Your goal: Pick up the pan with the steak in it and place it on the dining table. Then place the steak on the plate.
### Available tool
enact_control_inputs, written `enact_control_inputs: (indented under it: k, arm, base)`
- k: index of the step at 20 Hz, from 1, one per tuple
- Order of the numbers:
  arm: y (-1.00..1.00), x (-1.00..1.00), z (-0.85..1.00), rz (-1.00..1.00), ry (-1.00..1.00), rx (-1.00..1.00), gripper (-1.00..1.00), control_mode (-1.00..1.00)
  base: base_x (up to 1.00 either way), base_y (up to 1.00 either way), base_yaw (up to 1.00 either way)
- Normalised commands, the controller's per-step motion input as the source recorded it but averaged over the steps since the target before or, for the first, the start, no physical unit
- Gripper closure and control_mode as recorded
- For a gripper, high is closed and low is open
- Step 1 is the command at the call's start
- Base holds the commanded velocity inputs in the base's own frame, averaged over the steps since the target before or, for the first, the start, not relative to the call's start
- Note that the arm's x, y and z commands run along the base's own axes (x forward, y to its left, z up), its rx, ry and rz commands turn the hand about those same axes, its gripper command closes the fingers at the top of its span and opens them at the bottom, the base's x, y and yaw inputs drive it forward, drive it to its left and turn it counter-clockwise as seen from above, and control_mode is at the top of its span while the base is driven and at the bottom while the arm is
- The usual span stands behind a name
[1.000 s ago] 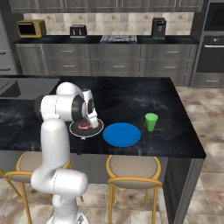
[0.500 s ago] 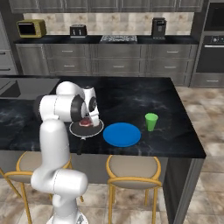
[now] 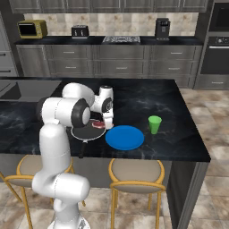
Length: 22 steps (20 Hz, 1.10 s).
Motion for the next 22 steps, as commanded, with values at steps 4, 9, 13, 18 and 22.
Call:
enact_control_inputs:
  k: [4,9,13,18,22]
  arm:
    - [-0.96,-0.08,0.00,-0.13,0.05,0.03,1.00,-1.00]
    - [-0.89,-0.03,0.00,-0.11,0.01,0.03,1.00,-1.00]
    - [-0.21,0.00,-0.01,-0.02,0.00,0.00,1.00,-1.00]
    - [-0.11,-0.02,-0.27,0.00,0.00,0.00,1.00,-1.00]
    - [-0.15,-0.07,-0.44,0.00,0.00,0.00,1.00,-1.00]
  base:
    - [0.00,0.00,0.00]
    - [0.00,0.00,0.00]
    - [0.00,0.00,0.00]
    - [0.00,0.00,0.00]
    - [0.00,0.00,0.00]
